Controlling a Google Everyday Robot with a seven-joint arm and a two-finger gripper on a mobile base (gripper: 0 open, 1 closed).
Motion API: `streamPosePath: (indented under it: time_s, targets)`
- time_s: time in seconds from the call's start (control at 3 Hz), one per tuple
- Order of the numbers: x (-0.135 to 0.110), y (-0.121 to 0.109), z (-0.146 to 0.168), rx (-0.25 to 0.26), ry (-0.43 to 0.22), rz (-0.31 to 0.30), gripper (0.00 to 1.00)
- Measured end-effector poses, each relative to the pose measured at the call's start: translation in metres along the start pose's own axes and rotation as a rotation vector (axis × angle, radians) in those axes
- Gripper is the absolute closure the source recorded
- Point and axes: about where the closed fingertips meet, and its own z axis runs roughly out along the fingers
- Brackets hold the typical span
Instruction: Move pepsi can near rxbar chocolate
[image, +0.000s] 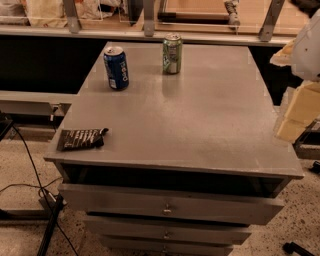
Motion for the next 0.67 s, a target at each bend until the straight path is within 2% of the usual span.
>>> streamPosePath:
  time_s: [0.33,0.67]
  targets:
    - [0.0,0.0,0.0,0.0,0.0,0.0,0.0]
    - [-0.005,-0.013,0.005,0.033,-0.011,0.013,0.0]
